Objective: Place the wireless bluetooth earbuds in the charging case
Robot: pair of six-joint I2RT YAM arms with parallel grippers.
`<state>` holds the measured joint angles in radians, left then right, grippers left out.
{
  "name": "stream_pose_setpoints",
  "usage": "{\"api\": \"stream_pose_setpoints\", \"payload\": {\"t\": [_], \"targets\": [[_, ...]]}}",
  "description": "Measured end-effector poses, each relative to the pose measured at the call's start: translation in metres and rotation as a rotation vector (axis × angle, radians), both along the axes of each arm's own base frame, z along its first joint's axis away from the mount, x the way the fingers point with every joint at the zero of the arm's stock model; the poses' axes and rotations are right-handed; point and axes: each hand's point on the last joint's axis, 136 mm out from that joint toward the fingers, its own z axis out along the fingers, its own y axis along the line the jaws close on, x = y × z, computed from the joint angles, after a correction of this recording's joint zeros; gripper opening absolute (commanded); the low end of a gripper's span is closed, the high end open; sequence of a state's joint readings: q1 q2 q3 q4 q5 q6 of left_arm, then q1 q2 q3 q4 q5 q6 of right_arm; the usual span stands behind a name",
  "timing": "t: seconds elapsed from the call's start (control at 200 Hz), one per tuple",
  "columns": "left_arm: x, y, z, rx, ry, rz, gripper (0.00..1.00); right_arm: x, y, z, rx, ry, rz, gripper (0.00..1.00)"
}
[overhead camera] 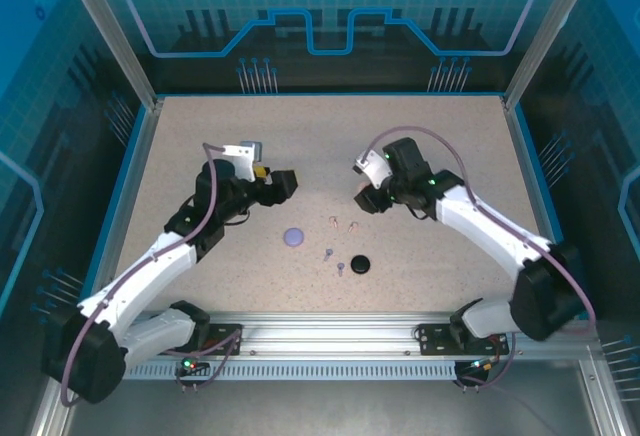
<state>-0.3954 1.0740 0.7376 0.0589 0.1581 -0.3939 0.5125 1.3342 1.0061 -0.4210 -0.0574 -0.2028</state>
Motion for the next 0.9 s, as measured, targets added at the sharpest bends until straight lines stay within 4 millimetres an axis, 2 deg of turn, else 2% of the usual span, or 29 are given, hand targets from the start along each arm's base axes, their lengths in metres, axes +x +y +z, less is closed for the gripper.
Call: {"api": "stream_pose_setpoints", "payload": {"t": [0.165,0.325,0.47,0.7,0.901], "targets": [[-0.002,-0.033,0.008,-0.095,0.14,-0.151,0.8,-0.033,-0.005,0.019,0.044,-0.171,0.083,0.52],[-0.016,-0.061,0.02,-0.141,0.194,-0.284,0.8,-0.059,0.002,0.036,0.053,-0.298,0.178,0.51],[-0.037,-0.092,0.025,-0.16,0.232,-0.425,0.8,-0.067,0.007,0.045,0.029,-0.36,0.211,0.51],[-0.061,-0.132,0.015,-0.143,0.299,-0.593,0.79,-0.073,0.013,0.047,0.002,-0.387,0.239,0.51],[-0.073,-0.15,0.007,-0.14,0.337,-0.67,0.76,-0.075,0.013,0.053,0.003,-0.413,0.235,0.5]]}}
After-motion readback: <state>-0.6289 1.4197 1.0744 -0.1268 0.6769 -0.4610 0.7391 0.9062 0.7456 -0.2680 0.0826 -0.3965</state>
